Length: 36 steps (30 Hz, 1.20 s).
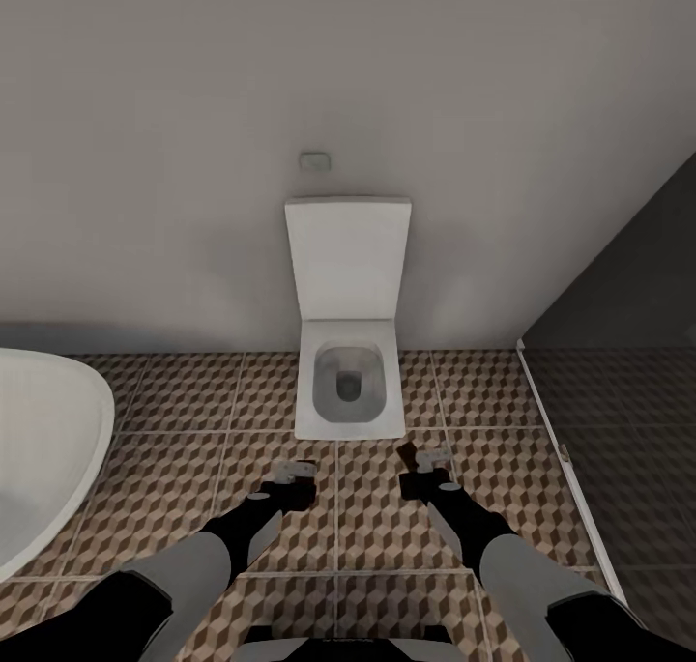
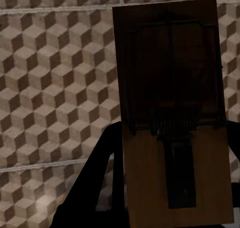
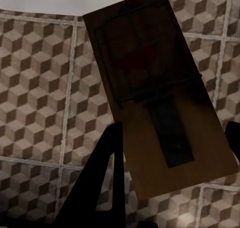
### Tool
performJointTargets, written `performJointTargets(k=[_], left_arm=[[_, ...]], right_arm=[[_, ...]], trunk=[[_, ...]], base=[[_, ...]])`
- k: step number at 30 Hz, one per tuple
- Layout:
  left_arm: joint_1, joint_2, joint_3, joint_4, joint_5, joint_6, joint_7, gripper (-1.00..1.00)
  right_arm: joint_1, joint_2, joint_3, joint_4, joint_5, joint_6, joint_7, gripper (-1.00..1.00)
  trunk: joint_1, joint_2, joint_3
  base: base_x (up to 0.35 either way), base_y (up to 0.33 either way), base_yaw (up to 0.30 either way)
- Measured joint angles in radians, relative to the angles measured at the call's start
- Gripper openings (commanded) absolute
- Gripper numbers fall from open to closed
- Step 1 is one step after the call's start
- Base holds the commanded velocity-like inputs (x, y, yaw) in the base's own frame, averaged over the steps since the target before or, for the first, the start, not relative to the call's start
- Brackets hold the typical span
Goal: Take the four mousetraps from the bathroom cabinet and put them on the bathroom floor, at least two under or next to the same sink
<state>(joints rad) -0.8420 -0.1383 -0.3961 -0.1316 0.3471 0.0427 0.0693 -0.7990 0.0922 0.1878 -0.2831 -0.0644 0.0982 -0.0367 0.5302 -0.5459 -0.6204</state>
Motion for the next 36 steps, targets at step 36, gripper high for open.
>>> performJointTargets(k=[36], left_arm=[[0.000,0.000,-0.001,0.000,0.000,0.000,-0.003,-1.00]], right_arm=[[0.000,0.005,0.000,0.000,0.000,-0.003,-0.001,-1.00]], trunk=[[0.100,-0.182,-0.082]], base=[[0.000,0.000,0.000]])
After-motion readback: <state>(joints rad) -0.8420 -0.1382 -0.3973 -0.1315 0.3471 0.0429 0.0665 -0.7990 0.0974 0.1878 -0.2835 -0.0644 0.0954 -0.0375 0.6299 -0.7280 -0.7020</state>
